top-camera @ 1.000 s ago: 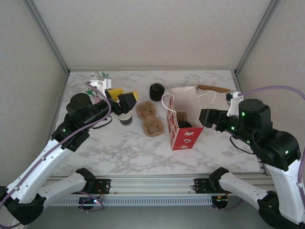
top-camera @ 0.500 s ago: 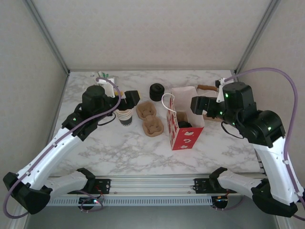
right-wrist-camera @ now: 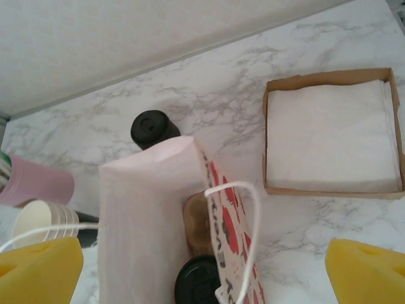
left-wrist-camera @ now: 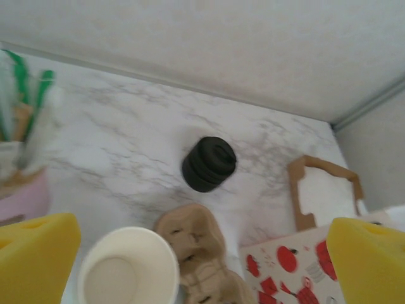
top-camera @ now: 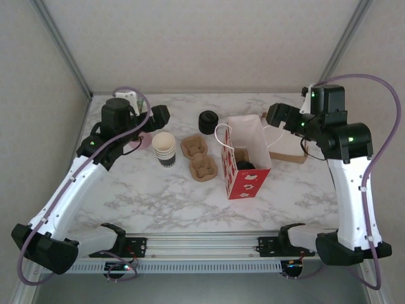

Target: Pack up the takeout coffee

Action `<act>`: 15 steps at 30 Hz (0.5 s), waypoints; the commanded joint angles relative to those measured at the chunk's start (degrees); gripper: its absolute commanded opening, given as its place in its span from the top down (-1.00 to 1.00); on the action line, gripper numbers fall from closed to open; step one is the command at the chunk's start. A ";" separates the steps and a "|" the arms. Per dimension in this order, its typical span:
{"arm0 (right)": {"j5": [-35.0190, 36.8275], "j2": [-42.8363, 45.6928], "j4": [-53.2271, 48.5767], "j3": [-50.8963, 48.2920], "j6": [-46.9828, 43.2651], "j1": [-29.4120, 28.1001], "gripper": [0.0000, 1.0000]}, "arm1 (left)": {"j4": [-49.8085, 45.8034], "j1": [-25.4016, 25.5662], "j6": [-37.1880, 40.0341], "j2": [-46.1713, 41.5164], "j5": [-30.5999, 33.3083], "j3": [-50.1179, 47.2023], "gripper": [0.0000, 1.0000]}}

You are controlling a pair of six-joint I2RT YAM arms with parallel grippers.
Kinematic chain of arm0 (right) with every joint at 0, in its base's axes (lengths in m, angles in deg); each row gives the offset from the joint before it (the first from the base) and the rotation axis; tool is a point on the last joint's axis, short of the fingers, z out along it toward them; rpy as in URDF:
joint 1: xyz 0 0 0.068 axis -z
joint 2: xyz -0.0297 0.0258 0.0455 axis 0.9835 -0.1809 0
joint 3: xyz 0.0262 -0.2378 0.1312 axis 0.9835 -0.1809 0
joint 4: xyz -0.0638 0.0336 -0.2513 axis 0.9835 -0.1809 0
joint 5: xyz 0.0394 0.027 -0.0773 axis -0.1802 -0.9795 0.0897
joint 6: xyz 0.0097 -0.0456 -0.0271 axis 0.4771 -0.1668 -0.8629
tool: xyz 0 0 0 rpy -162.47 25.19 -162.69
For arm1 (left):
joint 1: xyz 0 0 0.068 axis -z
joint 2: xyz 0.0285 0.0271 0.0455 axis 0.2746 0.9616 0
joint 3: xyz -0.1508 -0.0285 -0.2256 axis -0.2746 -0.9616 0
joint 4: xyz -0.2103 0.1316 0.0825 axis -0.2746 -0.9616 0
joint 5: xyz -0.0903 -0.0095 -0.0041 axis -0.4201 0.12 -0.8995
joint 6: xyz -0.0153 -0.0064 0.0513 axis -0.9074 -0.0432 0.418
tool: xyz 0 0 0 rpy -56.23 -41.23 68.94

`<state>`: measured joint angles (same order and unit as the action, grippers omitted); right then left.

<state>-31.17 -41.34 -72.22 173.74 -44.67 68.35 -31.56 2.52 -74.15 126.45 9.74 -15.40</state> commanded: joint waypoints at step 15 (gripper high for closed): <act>-16.05 -6.36 9.01 -6.70 1.41 14.75 -0.50 | -9.76 -12.74 5.38 22.48 3.12 21.32 -0.33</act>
<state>-45.16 -47.37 -64.99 167.47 -42.59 82.95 -38.57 -9.78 -69.26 145.97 13.28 1.84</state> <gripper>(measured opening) 0.757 0.687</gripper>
